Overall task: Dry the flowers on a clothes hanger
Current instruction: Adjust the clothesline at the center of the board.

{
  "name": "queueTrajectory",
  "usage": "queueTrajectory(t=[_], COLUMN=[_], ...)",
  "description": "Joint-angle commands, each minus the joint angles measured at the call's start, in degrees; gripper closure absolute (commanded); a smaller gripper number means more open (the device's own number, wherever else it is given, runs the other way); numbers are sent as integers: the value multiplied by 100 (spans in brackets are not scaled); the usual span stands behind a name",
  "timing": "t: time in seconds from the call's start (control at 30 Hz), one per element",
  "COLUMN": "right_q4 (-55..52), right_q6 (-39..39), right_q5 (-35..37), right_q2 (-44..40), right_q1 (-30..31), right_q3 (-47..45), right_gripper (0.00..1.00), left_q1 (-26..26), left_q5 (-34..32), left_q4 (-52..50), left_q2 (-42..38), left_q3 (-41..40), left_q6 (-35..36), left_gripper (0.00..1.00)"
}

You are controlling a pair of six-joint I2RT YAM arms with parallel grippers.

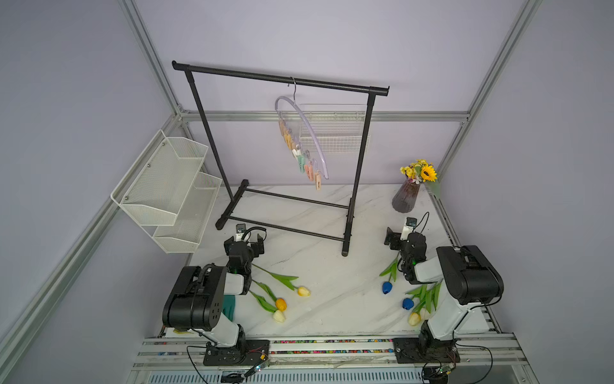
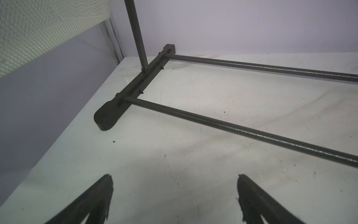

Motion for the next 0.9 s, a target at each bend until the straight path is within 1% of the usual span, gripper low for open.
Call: queueTrajectory(t=[0.0, 0.53, 0.67, 0.73, 0.77, 0.8, 0.87], right_q4=[-84, -94, -96, -265, -516, -848, -1493], right_q6=[-44, -36, -32, 3, 94, 139, 146], right_q5=[-52, -74, -37, 40, 206, 373, 434], right_q2=[76, 59, -23, -289, -462, -641, -1015], right_q1=[37, 38, 37, 37, 41, 37, 37], right_q3=[68, 58, 48, 34, 84, 187, 417], right_gripper=[3, 3, 3, 3, 3, 3, 3], left_q1=[-4, 2, -4, -40, -61, -73, -120], left_q5=[47, 42, 40, -23, -136, -254, -478], left_q4=[293, 245, 423, 644, 649, 556, 283], left_q2=[-29, -26, -69, -260, -445, -647, -1181], left_q3=[120, 132, 40, -136, -222, -276, -320], left_q6=[84, 74, 124, 158, 148, 129, 110], left_gripper=[0, 0, 0, 0, 0, 0, 0])
